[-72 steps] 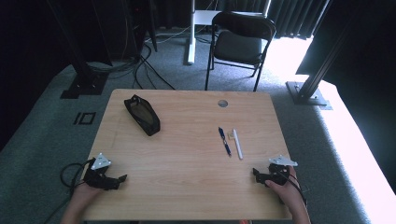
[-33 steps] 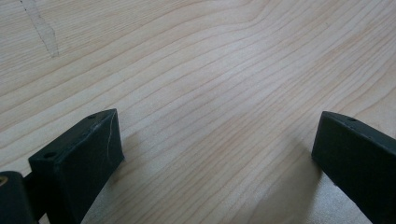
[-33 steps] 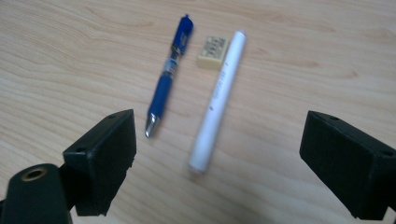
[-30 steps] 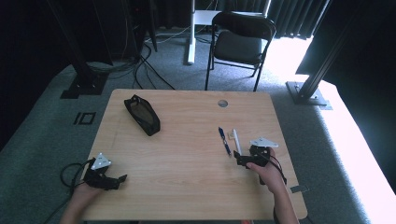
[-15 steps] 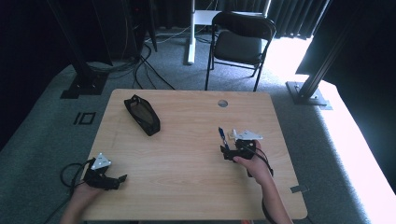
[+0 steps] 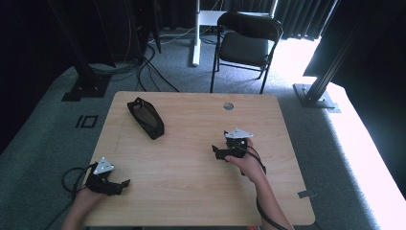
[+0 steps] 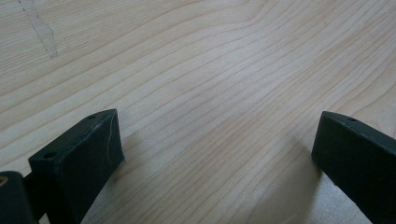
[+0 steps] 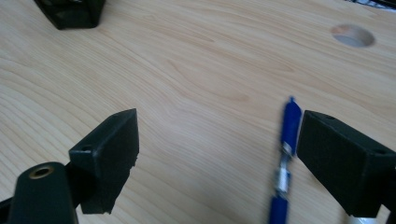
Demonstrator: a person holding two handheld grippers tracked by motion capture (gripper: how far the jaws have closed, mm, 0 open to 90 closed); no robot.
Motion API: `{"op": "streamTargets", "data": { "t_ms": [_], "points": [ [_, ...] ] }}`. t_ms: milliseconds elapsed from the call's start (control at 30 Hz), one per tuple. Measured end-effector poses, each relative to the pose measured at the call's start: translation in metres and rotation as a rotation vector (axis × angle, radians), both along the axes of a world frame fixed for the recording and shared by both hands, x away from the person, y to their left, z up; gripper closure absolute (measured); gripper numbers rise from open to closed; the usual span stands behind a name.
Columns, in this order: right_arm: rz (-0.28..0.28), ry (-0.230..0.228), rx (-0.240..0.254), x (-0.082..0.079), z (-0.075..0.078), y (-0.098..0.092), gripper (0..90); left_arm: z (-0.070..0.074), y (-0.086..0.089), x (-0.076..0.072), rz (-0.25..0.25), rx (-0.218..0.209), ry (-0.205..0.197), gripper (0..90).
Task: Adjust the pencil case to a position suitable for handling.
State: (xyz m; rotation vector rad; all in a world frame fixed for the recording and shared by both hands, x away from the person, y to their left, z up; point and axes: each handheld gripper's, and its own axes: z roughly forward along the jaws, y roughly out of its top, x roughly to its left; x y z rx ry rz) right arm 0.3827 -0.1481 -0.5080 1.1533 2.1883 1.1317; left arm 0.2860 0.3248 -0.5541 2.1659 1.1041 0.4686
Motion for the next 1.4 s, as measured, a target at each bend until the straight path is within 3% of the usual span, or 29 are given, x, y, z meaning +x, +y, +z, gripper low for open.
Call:
{"op": "streamTargets", "data": {
  "t_ms": [633,1400],
  "points": [
    [0.122,-0.011,0.017,0.011,0.002,0.074,13.5,0.000,0.000,0.000,0.000,0.000,0.000,2.0],
    [0.188,-0.031,0.070,0.024,0.002,0.147,16.0,0.000,0.000,0.000,-0.004,0.001,0.000,2.1]
  ]
}}
